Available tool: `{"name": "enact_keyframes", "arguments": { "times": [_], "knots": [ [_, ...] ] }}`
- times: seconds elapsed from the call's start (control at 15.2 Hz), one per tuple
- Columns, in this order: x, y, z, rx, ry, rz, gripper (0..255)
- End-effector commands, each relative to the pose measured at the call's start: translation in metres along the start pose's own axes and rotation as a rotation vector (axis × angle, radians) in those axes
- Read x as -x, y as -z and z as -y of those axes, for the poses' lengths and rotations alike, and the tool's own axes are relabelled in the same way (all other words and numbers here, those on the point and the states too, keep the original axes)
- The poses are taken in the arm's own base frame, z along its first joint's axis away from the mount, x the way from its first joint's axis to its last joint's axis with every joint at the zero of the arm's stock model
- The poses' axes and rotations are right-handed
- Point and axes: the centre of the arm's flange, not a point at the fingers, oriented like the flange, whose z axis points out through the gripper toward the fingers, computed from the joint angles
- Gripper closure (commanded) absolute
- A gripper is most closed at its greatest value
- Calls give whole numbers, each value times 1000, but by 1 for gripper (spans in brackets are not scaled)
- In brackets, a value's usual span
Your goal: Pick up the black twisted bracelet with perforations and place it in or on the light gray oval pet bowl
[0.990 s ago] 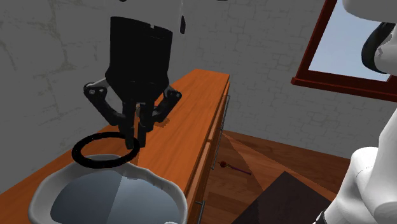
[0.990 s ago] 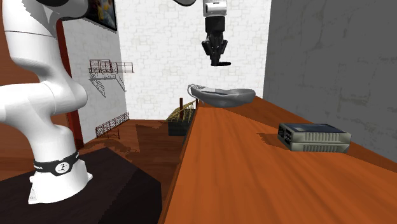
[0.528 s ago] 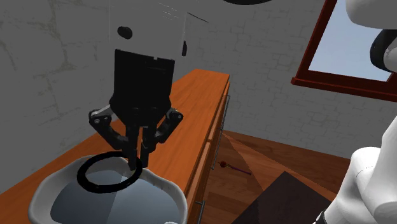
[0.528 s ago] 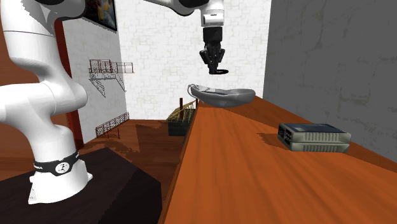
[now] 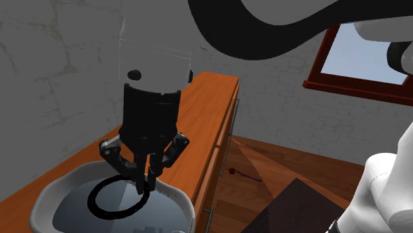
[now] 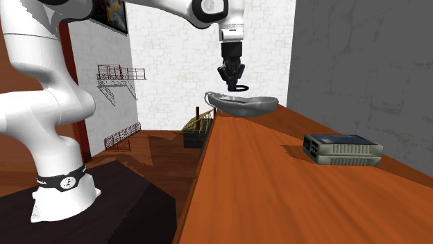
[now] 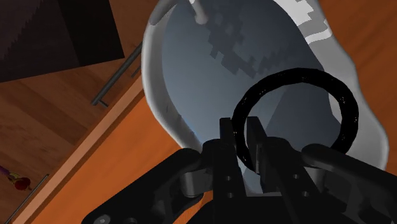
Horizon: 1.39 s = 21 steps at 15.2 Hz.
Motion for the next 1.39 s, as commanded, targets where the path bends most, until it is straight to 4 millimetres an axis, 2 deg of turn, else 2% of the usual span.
{"name": "enact_keyframes", "arguments": {
  "times": [0.0,0.46,0.53,0.86,1.12,1.32],
  "knots": [
    [0,-5,0,0,0,0,255],
    [0,-5,0,0,0,0,255],
    [0,-5,0,0,0,0,0],
    [0,-5,0,0,0,0,0],
    [0,45,0,0,0,0,0],
    [0,45,0,0,0,0,0]
  ]
}}
